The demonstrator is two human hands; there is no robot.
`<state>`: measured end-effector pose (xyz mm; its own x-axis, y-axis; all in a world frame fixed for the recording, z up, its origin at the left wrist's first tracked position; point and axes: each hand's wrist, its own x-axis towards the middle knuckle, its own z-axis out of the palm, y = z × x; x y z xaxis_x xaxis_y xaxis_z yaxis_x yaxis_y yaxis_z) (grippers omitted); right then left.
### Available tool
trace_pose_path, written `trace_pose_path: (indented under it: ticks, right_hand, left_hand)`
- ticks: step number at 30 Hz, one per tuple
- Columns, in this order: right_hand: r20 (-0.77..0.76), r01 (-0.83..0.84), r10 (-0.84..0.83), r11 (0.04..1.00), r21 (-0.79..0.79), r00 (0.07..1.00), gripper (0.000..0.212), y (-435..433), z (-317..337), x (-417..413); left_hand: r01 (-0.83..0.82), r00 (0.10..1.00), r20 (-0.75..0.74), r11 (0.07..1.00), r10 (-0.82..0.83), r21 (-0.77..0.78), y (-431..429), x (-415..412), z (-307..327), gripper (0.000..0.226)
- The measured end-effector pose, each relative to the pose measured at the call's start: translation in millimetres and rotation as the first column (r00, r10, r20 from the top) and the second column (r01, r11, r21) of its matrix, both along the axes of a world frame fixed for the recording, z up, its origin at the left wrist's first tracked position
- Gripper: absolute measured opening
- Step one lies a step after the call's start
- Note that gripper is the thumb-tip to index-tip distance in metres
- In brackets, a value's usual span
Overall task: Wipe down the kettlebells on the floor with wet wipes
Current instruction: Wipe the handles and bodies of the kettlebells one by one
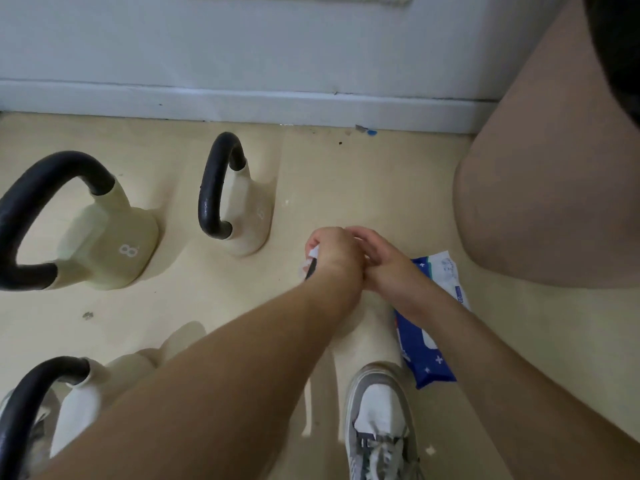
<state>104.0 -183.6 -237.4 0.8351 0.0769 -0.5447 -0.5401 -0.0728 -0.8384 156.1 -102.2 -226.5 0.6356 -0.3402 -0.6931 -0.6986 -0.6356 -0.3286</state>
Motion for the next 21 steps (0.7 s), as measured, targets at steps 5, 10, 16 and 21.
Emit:
trace_pose_path:
  ticks: [5,10,16,21]
  right_hand:
    - [0.127,-0.211,0.218,0.975,-0.066,0.968,0.076,-1,18,7]
    - [0.078,-0.523,0.649,0.673,-0.523,0.756,0.063,24,37,5]
    - [0.056,-0.332,0.735,0.371,-0.867,0.676,0.015,28,27,-14]
    - [0.128,-0.181,0.324,0.766,-0.617,0.937,0.035,38,15,-63]
  left_hand:
    - [-0.311,0.89,0.096,0.748,0.445,-0.586,38,-25,13,0.028]
    - [-0.475,0.693,-0.122,0.323,0.71,-0.818,61,-96,7,0.017]
    - [-0.398,0.665,-0.086,0.254,0.742,-0.882,85,-117,-7,0.01]
    - [-0.352,0.596,-0.294,-0.086,0.747,-0.932,91,-87,-30,0.023]
